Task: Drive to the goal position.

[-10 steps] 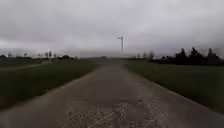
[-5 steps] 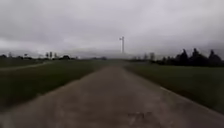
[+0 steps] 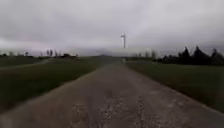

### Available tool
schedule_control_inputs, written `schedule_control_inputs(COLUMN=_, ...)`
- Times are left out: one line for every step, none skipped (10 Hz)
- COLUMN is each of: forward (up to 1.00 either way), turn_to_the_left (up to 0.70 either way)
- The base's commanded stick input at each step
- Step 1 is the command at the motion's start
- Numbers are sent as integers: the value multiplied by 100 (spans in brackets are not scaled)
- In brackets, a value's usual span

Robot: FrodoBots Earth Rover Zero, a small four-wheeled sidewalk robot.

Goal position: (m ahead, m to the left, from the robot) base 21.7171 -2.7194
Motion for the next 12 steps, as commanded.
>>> schedule_control_inputs(forward=85, turn_to_the_left=0)
schedule_control_inputs(forward=85, turn_to_the_left=0)
schedule_control_inputs(forward=85, turn_to_the_left=0)
schedule_control_inputs(forward=85, turn_to_the_left=0)
schedule_control_inputs(forward=85, turn_to_the_left=0)
schedule_control_inputs(forward=85, turn_to_the_left=0)
schedule_control_inputs(forward=85, turn_to_the_left=0)
schedule_control_inputs(forward=85, turn_to_the_left=0)
schedule_control_inputs(forward=85, turn_to_the_left=0)
schedule_control_inputs(forward=85, turn_to_the_left=0)
schedule_control_inputs(forward=85, turn_to_the_left=0)
schedule_control_inputs(forward=85, turn_to_the_left=0)
